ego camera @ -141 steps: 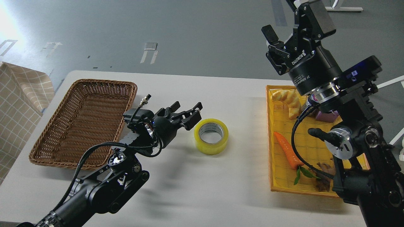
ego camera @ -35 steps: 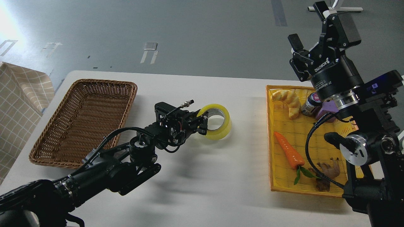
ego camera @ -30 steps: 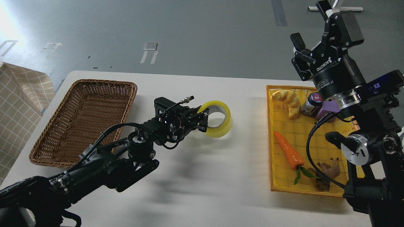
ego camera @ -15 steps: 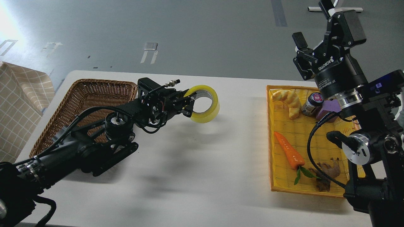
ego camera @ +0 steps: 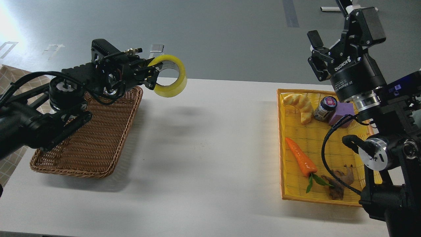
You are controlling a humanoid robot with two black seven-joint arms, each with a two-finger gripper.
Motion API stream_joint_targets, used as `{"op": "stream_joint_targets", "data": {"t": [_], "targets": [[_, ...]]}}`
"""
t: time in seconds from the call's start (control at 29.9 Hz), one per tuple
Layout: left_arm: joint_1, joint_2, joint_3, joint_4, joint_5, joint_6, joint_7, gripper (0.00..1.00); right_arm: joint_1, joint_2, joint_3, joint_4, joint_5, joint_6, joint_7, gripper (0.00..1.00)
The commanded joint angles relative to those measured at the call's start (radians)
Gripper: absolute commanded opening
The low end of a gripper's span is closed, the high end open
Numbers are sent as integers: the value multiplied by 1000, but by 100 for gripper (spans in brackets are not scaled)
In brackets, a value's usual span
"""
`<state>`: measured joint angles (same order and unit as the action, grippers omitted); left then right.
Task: Place and transfer tape with both arms
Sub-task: 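Carry the tape with the left gripper and lower it into the wicker basket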
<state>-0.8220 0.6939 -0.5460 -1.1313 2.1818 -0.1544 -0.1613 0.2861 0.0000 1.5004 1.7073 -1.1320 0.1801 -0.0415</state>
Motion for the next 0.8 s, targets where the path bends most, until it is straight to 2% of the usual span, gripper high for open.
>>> {"op": "stream_joint_targets", "data": {"t": [0.0, 0.07, 0.2, 0.43, 0.57, 0.77], "targets": [[10, 78, 40, 1, 0, 7, -3, 0, -1, 0, 0, 0, 0, 1, 0, 100], [11, 140, 73, 1, 0, 13, -9, 0, -2, 0, -2, 0, 0, 1, 0, 100], [55, 240, 107, 11, 0, 44, -55, 0, -4, 0, 0, 0, 0, 1, 0, 100], [165, 305, 112, 70, -5, 130, -81, 0, -5, 0, -5, -1, 0, 1, 0, 100], [259, 328, 112, 111, -7, 211, -100, 0, -5, 0, -5, -9, 0, -1, 0, 100], [287, 326, 110, 146, -36, 233, -147, 0, -7, 0, -5, -9, 0, -1, 0, 100]]}}
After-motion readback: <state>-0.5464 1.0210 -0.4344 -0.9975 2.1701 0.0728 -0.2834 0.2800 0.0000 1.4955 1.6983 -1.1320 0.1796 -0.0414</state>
